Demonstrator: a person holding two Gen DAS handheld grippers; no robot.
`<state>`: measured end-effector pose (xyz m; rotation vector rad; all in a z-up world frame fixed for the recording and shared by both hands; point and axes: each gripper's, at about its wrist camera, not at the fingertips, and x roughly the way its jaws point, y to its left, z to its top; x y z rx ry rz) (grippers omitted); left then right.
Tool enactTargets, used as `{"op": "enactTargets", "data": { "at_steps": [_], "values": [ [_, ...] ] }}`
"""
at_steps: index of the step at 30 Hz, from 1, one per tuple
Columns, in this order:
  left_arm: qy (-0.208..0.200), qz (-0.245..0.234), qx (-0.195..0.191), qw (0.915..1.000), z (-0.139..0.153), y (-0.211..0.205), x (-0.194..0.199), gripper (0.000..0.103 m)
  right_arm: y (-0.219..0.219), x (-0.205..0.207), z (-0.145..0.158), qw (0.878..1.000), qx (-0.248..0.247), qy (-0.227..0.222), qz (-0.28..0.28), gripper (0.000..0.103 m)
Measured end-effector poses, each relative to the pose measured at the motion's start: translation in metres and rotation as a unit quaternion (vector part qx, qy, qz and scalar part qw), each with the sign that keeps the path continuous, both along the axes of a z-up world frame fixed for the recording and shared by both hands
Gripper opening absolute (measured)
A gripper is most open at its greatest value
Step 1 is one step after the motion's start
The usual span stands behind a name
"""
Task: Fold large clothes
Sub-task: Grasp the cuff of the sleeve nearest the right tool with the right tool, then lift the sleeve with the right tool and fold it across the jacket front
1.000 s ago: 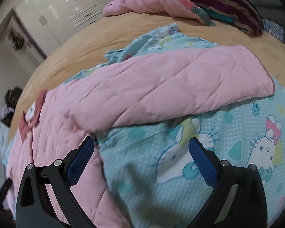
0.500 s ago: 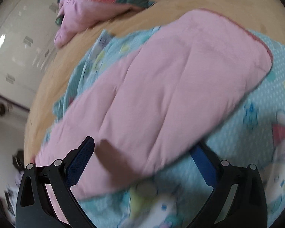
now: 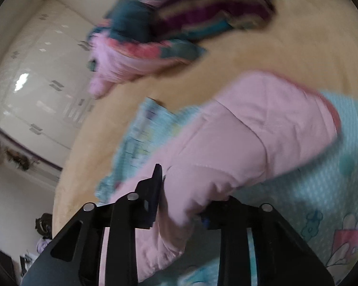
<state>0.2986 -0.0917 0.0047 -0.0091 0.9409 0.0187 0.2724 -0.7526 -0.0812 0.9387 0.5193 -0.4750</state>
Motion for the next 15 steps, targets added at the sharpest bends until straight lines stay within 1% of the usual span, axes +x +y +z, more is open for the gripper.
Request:
{"op": "enactTargets", "data": {
  "at_steps": [3, 6, 7, 11, 15],
  "values": [
    [0.0, -0.004, -0.01, 0.9999, 0.006, 0.006, -0.002, 0.094, 0.014, 0.006, 0.036, 0.999, -0.033, -0.034, 0.024, 0.022],
    [-0.007, -0.003, -0.014, 0.9999, 0.015, 0.015, -0.003, 0.094, 0.035, 0.017, 0.072, 0.994, -0.06, -0.066, 0.058, 0.022],
    [-0.01, -0.004, -0.018, 0.9998, 0.019, 0.018, -0.003, 0.094, 0.043, 0.014, 0.082, 0.993, -0.07, -0.072, 0.067, 0.021],
    [-0.015, -0.002, -0.027, 0.9995, 0.031, 0.032, -0.001, 0.094, 0.081, 0.024, 0.122, 0.981, -0.113, -0.104, 0.115, 0.02],
    [-0.028, 0.005, -0.032, 0.9991, 0.048, 0.05, -0.001, 0.094, 0.132, 0.04, 0.155, 0.965, -0.157, -0.127, 0.166, 0.02]
  ]
}}
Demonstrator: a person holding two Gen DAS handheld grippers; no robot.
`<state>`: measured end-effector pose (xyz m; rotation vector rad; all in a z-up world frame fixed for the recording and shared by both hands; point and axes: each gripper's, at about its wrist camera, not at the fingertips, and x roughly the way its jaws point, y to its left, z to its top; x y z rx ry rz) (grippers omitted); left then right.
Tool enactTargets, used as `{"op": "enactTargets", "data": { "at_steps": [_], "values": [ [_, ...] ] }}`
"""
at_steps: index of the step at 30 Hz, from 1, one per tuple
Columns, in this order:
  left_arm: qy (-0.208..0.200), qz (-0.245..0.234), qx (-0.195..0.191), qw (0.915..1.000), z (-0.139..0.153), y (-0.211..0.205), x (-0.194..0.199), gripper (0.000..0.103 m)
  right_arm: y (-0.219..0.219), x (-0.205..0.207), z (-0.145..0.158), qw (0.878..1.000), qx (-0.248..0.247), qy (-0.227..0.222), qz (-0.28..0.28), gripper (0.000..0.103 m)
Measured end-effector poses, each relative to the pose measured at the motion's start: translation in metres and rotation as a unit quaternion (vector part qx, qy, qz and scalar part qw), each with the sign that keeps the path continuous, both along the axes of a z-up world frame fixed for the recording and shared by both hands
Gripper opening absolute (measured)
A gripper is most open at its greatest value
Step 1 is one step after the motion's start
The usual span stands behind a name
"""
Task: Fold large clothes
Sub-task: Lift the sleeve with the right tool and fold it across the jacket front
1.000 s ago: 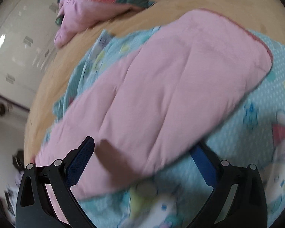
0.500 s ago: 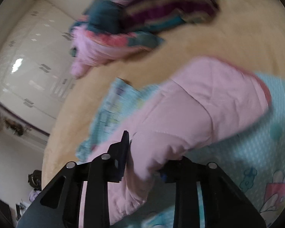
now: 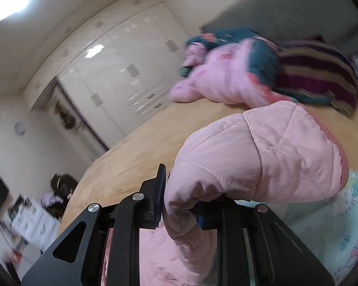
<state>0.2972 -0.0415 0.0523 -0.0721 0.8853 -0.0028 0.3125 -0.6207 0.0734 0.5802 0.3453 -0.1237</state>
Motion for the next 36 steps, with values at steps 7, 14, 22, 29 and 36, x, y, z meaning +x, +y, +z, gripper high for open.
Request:
{"op": "enactTargets", "data": {
  "at_steps": [7, 14, 22, 29, 36],
  "values": [
    [-0.024, 0.014, -0.018, 0.9995, 0.026, 0.037, -0.003, 0.094, 0.089, 0.027, 0.019, 0.996, -0.049, -0.013, 0.075, 0.02],
    [-0.037, 0.033, -0.056, 0.9972, 0.034, 0.073, -0.004, 0.094, 0.168, 0.046, 0.02, 0.987, -0.077, -0.003, 0.138, 0.02],
    [-0.037, 0.042, -0.089, 0.9944, 0.022, 0.098, -0.007, 0.094, 0.25, 0.065, -0.001, 0.97, -0.115, 0.026, 0.211, 0.02],
    [-0.025, 0.036, -0.104, 0.9936, 0.003, 0.105, -0.006, 0.094, 0.318, 0.072, -0.052, 0.952, -0.133, 0.076, 0.264, 0.02],
    [0.003, 0.031, -0.127, 0.9914, -0.027, 0.111, -0.005, 0.094, 0.345, 0.07, -0.123, 0.938, -0.066, 0.17, 0.296, 0.037]
  ]
}}
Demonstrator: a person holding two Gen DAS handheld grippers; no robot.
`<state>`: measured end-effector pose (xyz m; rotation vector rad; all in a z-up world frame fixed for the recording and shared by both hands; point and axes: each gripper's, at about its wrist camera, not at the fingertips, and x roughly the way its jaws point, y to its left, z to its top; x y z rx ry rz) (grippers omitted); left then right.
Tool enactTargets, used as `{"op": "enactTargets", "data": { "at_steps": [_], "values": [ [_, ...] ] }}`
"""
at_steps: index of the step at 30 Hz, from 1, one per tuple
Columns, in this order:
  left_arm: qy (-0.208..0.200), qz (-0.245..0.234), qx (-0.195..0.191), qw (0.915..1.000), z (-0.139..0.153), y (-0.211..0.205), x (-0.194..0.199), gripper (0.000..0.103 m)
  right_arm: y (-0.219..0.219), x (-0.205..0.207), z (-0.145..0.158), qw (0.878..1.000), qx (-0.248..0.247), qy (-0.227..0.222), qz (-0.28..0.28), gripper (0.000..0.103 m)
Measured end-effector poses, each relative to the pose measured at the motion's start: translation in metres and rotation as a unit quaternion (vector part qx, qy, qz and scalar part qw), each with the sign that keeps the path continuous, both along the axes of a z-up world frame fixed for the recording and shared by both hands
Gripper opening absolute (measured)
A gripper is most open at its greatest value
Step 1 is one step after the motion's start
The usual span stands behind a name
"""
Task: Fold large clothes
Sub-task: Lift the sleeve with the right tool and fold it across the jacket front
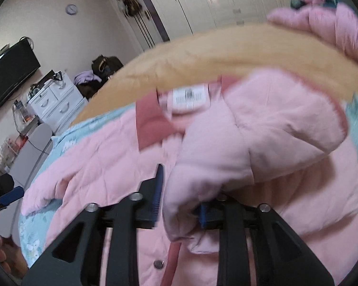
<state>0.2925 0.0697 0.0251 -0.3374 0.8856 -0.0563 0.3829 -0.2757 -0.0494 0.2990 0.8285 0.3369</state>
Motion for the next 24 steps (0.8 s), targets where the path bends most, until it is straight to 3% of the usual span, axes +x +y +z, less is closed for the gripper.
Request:
{"op": "enactTargets", "data": {
  "at_steps": [1, 2, 6, 8, 9, 10, 13, 18, 24],
  "values": [
    [0.005, -0.002, 0.0, 1.0, -0.004, 0.0, 0.001, 0.094, -0.001, -0.002, -0.005, 1.0, 0.012, 0.011, 0.001, 0.056],
    [0.009, -0.003, 0.001, 1.0, -0.008, 0.001, 0.001, 0.094, -0.003, -0.005, -0.009, 0.999, 0.026, 0.025, -0.003, 0.066],
    [0.019, -0.003, -0.004, 0.9998, -0.017, 0.006, 0.001, 0.094, -0.031, -0.024, -0.014, 0.992, 0.096, 0.052, -0.058, 0.067],
    [0.021, -0.006, -0.008, 0.9997, -0.02, 0.007, 0.0, 0.094, -0.054, -0.035, -0.014, 0.982, 0.144, 0.044, -0.111, 0.066],
    [0.023, -0.009, -0.01, 0.9996, -0.021, 0.008, -0.001, 0.094, -0.064, -0.039, -0.011, 0.977, 0.158, 0.034, -0.139, 0.057],
    [0.025, -0.011, -0.013, 0.9995, -0.021, 0.009, -0.002, 0.094, -0.068, -0.041, -0.008, 0.976, 0.157, 0.026, -0.151, 0.032],
    [0.026, -0.007, -0.024, 0.9994, -0.021, 0.017, -0.004, 0.094, -0.063, -0.043, 0.012, 0.978, 0.151, -0.006, -0.141, 0.028],
    [0.008, 0.014, -0.058, 0.9982, -0.01, 0.037, -0.006, 0.094, -0.01, -0.047, 0.049, 0.994, 0.073, -0.071, -0.038, 0.027],
    [-0.001, 0.024, -0.079, 0.9966, -0.005, 0.053, -0.004, 0.094, 0.059, -0.048, 0.045, 0.996, -0.006, -0.074, 0.049, 0.027]
  ]
}}
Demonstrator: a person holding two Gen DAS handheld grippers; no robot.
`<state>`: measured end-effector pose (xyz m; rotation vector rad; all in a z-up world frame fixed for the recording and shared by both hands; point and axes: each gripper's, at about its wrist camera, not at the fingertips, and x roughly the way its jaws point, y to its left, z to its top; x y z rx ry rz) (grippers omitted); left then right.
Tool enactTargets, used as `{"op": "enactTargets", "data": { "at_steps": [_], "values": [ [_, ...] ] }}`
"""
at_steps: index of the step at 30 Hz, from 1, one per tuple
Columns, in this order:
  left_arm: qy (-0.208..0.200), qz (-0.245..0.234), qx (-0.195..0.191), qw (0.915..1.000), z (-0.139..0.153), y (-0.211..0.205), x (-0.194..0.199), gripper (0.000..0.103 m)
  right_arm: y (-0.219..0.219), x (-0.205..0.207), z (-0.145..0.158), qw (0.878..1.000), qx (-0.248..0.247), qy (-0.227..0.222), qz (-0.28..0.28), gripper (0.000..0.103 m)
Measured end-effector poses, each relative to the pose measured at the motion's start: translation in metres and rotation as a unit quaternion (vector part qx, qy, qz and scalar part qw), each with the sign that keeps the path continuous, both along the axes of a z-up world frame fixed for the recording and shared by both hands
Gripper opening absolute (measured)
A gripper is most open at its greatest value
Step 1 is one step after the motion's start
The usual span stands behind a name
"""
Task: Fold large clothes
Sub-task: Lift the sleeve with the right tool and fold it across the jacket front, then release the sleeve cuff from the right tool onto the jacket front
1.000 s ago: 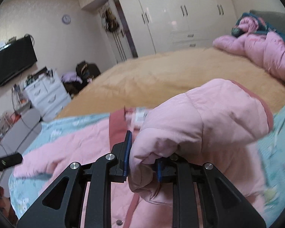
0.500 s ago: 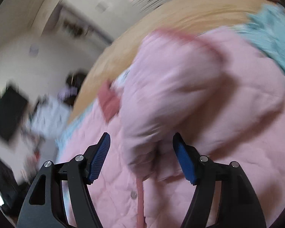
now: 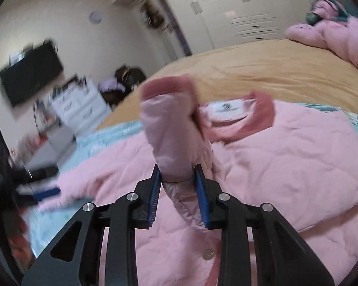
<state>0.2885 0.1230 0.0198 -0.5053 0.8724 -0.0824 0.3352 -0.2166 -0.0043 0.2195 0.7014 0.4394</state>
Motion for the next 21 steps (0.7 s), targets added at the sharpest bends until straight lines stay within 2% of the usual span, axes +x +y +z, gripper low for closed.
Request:
{"op": "enactTargets", "data": {
  "at_steps": [5, 8, 10, 13, 18, 19, 21],
  "values": [
    [0.002, -0.013, -0.041, 0.9991, -0.01, 0.005, 0.008, 0.094, 0.042, -0.008, -0.019, 0.996, -0.076, 0.006, 0.052, 0.027],
    [0.015, -0.024, -0.062, 0.9977, -0.024, 0.001, 0.018, 0.094, 0.05, -0.016, -0.033, 0.992, -0.096, 0.021, 0.076, 0.032],
    [0.024, -0.033, -0.082, 0.9958, -0.036, -0.003, 0.028, 0.094, 0.052, -0.021, -0.041, 0.99, -0.095, 0.035, 0.093, 0.042],
    [0.035, -0.042, -0.107, 0.9927, -0.051, -0.008, 0.039, 0.094, 0.051, -0.029, -0.044, 0.989, -0.061, 0.053, 0.123, 0.06],
    [0.047, -0.064, -0.13, 0.9883, -0.077, -0.019, 0.054, 0.093, 0.032, -0.04, -0.032, 0.988, -0.045, 0.067, 0.133, 0.061],
    [0.05, -0.063, -0.131, 0.9881, -0.081, -0.02, 0.056, 0.091, 0.024, -0.041, -0.029, 0.988, -0.041, 0.068, 0.129, 0.061],
    [0.051, -0.064, -0.134, 0.9876, -0.089, -0.023, 0.062, 0.067, 0.01, -0.045, -0.027, 0.99, -0.037, 0.066, 0.12, 0.061]
  ]
}}
